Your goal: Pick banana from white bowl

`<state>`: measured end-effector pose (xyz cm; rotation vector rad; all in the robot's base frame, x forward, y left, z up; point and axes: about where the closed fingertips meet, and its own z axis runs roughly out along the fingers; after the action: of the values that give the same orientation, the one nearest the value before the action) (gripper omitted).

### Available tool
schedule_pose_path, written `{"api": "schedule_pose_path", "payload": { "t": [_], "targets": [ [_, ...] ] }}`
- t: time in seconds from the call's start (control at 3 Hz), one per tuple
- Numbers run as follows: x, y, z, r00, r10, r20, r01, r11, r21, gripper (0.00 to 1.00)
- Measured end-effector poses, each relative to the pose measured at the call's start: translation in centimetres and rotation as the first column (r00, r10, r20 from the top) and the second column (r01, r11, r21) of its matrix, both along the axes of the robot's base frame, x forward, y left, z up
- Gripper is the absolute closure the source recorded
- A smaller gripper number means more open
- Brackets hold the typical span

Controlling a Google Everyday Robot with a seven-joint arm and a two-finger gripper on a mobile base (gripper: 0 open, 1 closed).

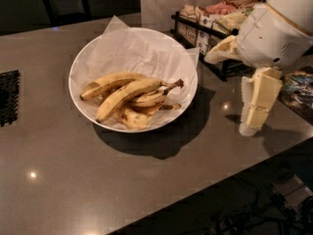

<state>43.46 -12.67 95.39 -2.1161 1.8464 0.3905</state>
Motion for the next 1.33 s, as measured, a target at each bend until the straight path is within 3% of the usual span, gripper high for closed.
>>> {"api": "schedule_pose_path", "payload": {
  "t": [0.33, 0.67, 1.0, 1.33],
  "targets": [
    [-1.8, 5.2, -1.7, 0.9846, 0.172, -0.032, -0.171, 0.985, 0.028, 0.0],
    [-2.7, 9.5, -4.1, 0.9647, 0.257, -0.058, -0.255, 0.966, 0.034, 0.0],
    [-1.6, 12.3, -5.2, 0.9654, 0.259, -0.027, -0.259, 0.966, 0.021, 0.0],
    [0.1, 13.9, -3.6, 0.9756, 0.189, 0.112, -0.19, 0.982, -0.002, 0.0]
  ]
}}
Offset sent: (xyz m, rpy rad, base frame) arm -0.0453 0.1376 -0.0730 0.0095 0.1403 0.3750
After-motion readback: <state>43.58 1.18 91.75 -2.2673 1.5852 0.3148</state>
